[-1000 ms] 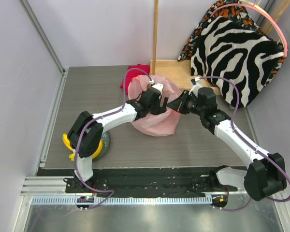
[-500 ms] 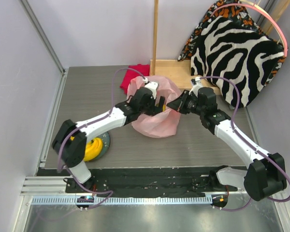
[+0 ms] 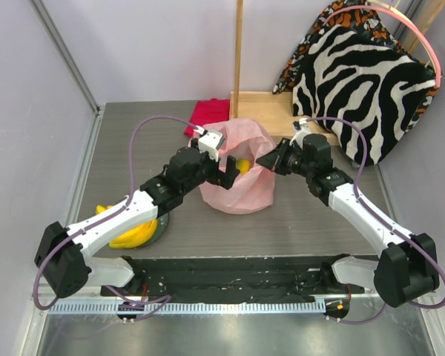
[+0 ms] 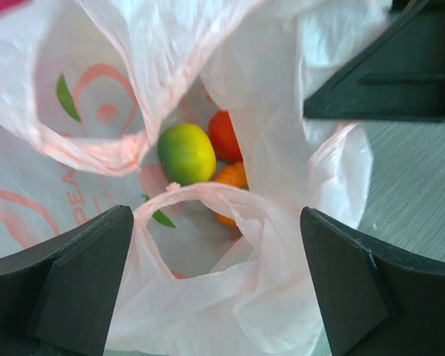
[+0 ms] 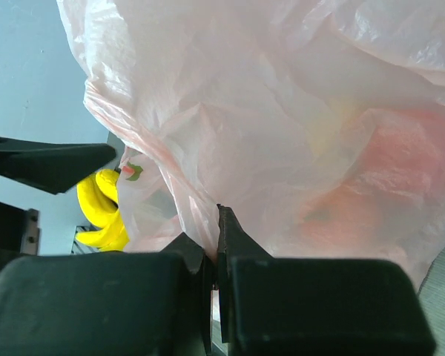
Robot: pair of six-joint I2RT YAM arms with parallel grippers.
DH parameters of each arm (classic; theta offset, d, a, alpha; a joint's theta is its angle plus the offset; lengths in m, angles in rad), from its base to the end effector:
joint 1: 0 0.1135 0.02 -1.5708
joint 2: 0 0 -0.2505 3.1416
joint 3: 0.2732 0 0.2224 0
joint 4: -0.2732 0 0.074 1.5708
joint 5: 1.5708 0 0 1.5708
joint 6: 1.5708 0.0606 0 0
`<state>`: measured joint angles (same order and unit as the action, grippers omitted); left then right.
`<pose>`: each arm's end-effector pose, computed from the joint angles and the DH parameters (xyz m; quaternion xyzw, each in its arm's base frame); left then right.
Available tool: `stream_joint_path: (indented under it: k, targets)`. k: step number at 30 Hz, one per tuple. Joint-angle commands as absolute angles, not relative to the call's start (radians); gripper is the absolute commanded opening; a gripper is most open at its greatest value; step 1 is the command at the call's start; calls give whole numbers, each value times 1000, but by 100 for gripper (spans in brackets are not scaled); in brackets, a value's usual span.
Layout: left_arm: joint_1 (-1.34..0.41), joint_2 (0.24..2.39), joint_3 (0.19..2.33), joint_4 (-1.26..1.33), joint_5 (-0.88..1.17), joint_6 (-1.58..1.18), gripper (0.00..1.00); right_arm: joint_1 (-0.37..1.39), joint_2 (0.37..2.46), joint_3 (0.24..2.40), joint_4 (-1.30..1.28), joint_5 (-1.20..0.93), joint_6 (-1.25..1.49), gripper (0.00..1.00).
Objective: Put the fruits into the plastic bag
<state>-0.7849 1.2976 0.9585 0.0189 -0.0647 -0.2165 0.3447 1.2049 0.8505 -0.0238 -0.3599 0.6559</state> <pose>0.2164 -0.2106 0.2977 0.2091 0.7832 -0.2578 0.5258 0.2502 0.1125 0.2811 0.0269 0.8198 0.3950 0.4138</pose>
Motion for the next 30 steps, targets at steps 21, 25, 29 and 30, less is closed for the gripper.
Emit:
stream_joint_path:
  k: [21, 25, 29, 30]
  targets:
    - [-440, 910, 753, -305, -567, -638, 100, 342, 1216, 853, 18, -351, 641, 1]
    - [-373, 809, 674, -461, -715, -805, 100, 342, 1218, 848, 21, -354, 638, 1]
    - [-362, 724, 609, -563, -821, -873, 100, 342, 1224, 844, 34, -367, 643, 1]
    - [-357, 718, 598, -558, -825, -874, 100, 342, 1226, 841, 46, -371, 650, 1]
